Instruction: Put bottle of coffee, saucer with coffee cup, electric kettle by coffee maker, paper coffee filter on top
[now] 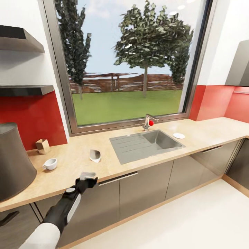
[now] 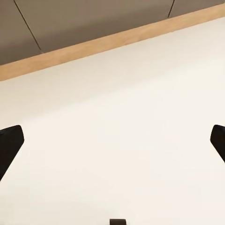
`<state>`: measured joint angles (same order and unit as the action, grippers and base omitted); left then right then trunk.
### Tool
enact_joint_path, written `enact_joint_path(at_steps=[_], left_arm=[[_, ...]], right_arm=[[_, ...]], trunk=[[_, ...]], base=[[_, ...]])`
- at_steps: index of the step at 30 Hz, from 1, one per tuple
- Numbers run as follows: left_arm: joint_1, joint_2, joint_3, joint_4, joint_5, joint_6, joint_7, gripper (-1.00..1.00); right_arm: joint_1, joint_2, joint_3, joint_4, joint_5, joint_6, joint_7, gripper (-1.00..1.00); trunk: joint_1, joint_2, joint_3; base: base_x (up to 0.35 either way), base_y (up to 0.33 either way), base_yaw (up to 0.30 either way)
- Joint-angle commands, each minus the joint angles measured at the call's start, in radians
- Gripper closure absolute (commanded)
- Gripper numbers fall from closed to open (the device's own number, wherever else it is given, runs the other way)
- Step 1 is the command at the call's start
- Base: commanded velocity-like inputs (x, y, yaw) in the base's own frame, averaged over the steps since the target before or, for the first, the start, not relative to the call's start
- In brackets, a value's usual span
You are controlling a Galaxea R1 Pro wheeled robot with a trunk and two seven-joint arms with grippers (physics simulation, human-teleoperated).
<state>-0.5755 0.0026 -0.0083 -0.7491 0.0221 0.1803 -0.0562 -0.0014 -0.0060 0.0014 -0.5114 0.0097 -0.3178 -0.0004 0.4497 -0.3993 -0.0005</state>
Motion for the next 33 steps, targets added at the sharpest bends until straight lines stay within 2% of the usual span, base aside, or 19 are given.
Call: enact_joint_path(at_steps=[1, 5, 6, 9, 15, 20, 21, 26, 30, 33], left_arm=[[-0.053, -0.015, -0.002, -0.006, 0.0, 0.082, -0.004, -1.0], [-0.124, -0.046, -0.002, -0.006, -0.006, 0.158, -0.003, -1.0], [-0.168, -0.055, -0.002, -0.004, -0.008, 0.236, -0.002, -1.0], [-0.182, -0.055, -0.003, 0.003, -0.011, 0.276, 0.007, -1.0], [-0.173, -0.049, -0.005, -0.004, -0.012, 0.29, 0.036, -1.0], [-0.17, -0.047, -0.005, -0.009, -0.012, 0.287, 0.041, -1.0], [-0.17, -0.047, -0.004, -0.008, -0.013, 0.286, 0.043, -1.0], [-0.171, -0.042, -0.001, -0.008, -0.014, 0.284, 0.048, -1.0], [-0.171, -0.039, 0.0, -0.009, -0.014, 0.281, 0.076, -1.0], [-0.169, -0.039, -0.001, -0.003, -0.013, 0.275, 0.085, -1.0]], right_arm=[[0.0, 0.0, 0.0, 0.001, 0.001, -0.003, 0.0, -1.0], [0.0, 0.0, 0.0, 0.001, 0.001, -0.003, 0.001, -1.0], [0.0, 0.0, 0.0, 0.0, 0.001, -0.003, 0.001, -1.0], [0.0, 0.0, 0.0, -0.001, 0.001, -0.003, 0.002, -1.0], [0.0, -0.001, 0.0, -0.001, 0.001, -0.003, 0.001, -1.0], [0.0, -0.007, -0.004, -0.005, 0.0, -0.004, -0.002, -1.0], [0.0, -0.033, -0.006, -0.007, 0.0, -0.004, -0.002, -1.0], [0.0, -0.067, -0.007, -0.005, 0.001, -0.003, -0.004, -1.0], [0.0, -0.099, -0.007, -0.002, 0.001, -0.001, -0.023, -1.0], [0.0, -0.107, -0.002, 0.008, 0.003, 0.002, -0.054, -1.0]], trunk=[[0.0, -0.001, -0.001], [0.0, -0.001, -0.001], [0.0, -0.001, -0.001], [0.0, -0.001, -0.001], [0.0, -0.001, -0.001], [0.0, -0.001, -0.001], [0.0, -0.001, -0.001], [0.0, -0.001, -0.001], [0.0, -0.001, -0.001], [0.0, -0.001, -0.001]], base=[[0.0, 0.0, 0.0], [0.0, 0.0, 0.0], [0.0, 0.0, 0.0], [0.0, 0.0, 0.0], [0.004, 0.0, 0.0], [0.219, 0.0, 0.0], [0.326, 0.0, 0.0], [0.33, 0.0, 0.0], [0.265, 0.0, 0.0], [0.052, 0.0, 0.0]])
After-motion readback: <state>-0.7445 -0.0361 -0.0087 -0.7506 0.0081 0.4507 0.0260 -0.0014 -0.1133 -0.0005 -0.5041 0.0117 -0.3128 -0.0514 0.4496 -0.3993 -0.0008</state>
